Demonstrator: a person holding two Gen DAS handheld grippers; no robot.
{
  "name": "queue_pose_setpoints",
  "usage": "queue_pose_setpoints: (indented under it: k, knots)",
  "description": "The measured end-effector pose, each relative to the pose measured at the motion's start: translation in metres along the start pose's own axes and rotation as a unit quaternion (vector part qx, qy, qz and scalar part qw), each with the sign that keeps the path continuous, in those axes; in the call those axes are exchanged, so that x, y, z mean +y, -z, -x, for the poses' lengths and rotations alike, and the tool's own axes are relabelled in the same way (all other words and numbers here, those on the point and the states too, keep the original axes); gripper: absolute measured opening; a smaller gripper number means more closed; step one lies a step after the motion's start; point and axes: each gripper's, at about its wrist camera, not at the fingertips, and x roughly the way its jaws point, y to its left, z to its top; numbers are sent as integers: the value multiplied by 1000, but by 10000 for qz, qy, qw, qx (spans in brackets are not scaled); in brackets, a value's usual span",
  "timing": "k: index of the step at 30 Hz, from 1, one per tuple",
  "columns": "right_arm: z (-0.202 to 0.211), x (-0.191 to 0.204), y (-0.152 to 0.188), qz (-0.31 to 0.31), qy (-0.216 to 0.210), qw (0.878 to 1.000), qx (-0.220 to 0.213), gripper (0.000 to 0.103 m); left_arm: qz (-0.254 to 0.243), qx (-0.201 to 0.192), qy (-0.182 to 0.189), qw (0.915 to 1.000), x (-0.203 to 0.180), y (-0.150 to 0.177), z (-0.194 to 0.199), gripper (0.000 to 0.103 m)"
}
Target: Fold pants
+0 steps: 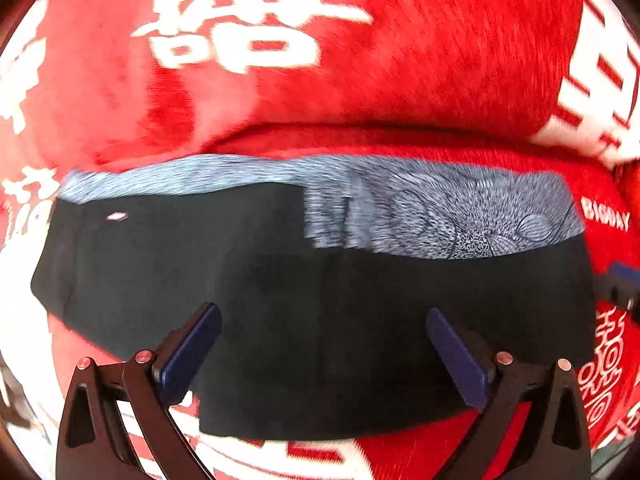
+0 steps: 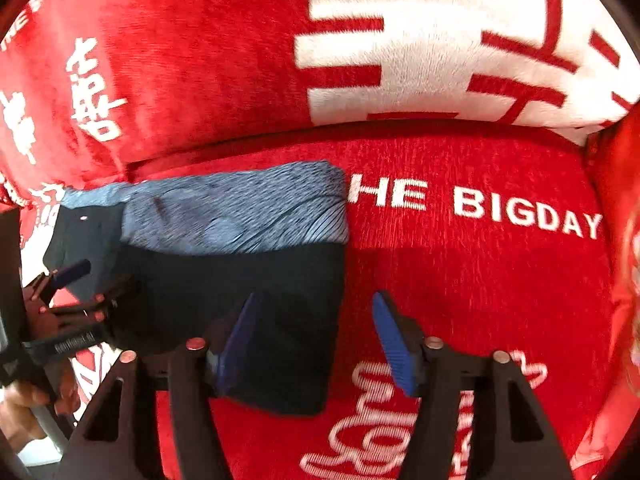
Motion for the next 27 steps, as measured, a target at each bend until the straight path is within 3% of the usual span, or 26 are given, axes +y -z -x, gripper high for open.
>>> queue_pose_setpoints:
  k: [4,10,12,17,19,23,27]
  knots:
    - [7,21,3,304,-218,9993,-45,66,391,-31,-107,9992,24,20,31,103]
    - [-10,98,-10,983,-630,9931,-58,66,856,15,-406,9955,58,61,64,103]
    - [-19,113,-10,1112,-652,9917,29,71,1018,52,-414,9939,67,75,71,103]
    - [-77,125,13,897,-443,9918,796,75,1097,364,-499,9920,81,96,52,103]
    - [-76,134,18,989,-398,9931,488,82,982,511,-430,9929,83,102,43,103]
    - [-80,147,26,1199,115,9916,465,84,809,569,-177,9949,92,109,37,103]
    - [-83,153,23,975,382,9930,541,84,753,581,22,9955,111,109,37,103]
